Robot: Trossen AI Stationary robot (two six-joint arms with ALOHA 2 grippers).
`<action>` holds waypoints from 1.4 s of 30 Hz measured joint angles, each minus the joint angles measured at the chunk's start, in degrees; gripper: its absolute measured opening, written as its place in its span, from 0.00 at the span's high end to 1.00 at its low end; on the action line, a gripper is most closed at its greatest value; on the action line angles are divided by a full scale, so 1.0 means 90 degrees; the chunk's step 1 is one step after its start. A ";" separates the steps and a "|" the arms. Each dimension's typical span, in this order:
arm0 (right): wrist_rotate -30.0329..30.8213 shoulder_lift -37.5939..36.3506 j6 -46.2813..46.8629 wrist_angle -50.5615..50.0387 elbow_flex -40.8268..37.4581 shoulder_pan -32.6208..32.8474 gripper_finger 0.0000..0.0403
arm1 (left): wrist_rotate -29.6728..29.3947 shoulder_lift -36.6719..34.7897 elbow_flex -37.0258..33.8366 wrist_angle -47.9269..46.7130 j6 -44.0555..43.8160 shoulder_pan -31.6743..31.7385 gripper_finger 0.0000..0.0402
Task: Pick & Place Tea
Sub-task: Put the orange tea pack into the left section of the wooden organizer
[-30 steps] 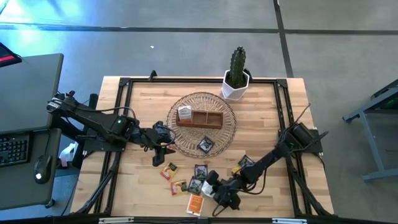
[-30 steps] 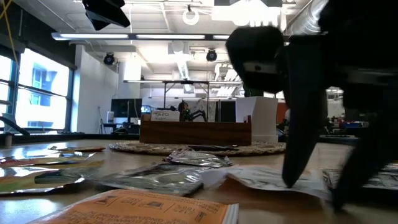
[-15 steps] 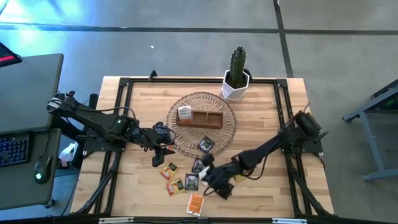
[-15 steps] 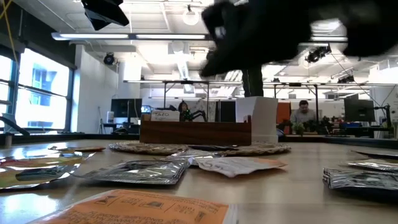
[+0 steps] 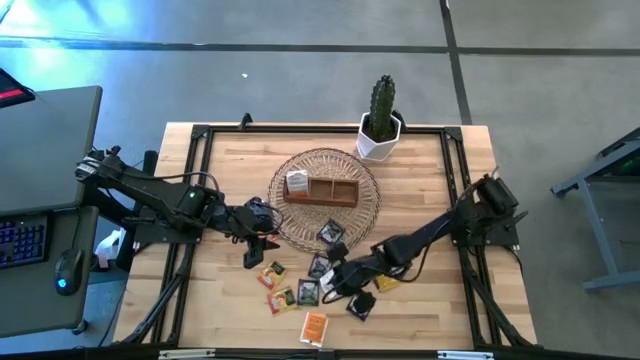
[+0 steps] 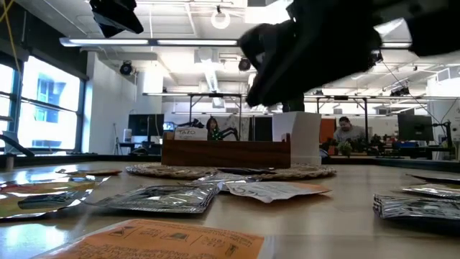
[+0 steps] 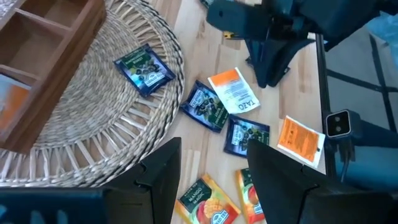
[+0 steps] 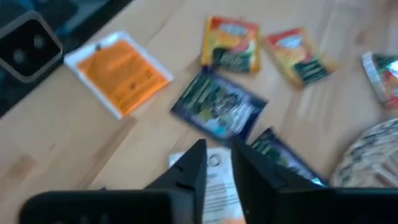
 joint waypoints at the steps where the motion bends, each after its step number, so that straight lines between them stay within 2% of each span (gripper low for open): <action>1: 0.0015 0.0066 0.0000 -0.0002 0.0000 0.0024 0.76 | -0.0005 0.0000 0.0000 0.0002 0.0000 0.0000 0.55; 9: 0.0222 0.0668 -0.0001 -0.0223 -0.0002 -0.0320 0.50 | -0.0068 0.0000 0.0000 0.0080 -0.0112 0.0000 0.55; 12: -0.0098 0.0801 0.0151 -0.0219 0.0002 -0.0502 0.44 | -0.0069 0.0000 0.0000 0.0050 -0.0177 0.0000 0.55; 15: -0.0373 0.0889 0.0277 -0.0318 0.0017 -0.0642 0.43 | -0.0061 0.0000 0.0000 0.0047 -0.0272 0.0000 0.55; 19: -0.0559 0.0928 0.0298 -0.0455 0.0027 -0.0731 0.53 | -0.0061 0.0000 0.0002 0.0051 -0.0272 0.0000 0.55; 28: -0.0689 0.0866 0.0337 -0.0460 0.0012 -0.0767 0.95 | -0.0076 0.0000 0.0002 0.0047 -0.0272 0.0000 0.55; 31: -0.0561 0.0674 0.0507 -0.0439 -0.0015 -0.0762 0.97 | -0.0169 0.0000 0.0002 0.0049 -0.0281 0.0000 0.55; 34: 0.0005 0.0338 0.0658 -0.0395 -0.0026 -0.0753 0.93 | -0.0376 0.0000 0.0002 0.0049 -0.0313 0.0000 0.55; 39: 0.2133 0.0030 0.0412 -0.0024 -0.0012 -0.0730 0.95 | -0.0586 0.0221 0.0007 0.0023 -0.0279 0.0007 0.55; 42: 0.2861 0.0027 0.0279 0.0501 -0.0012 -0.0847 0.98 | -0.0840 0.0449 0.0010 0.0124 -0.0262 0.0007 0.55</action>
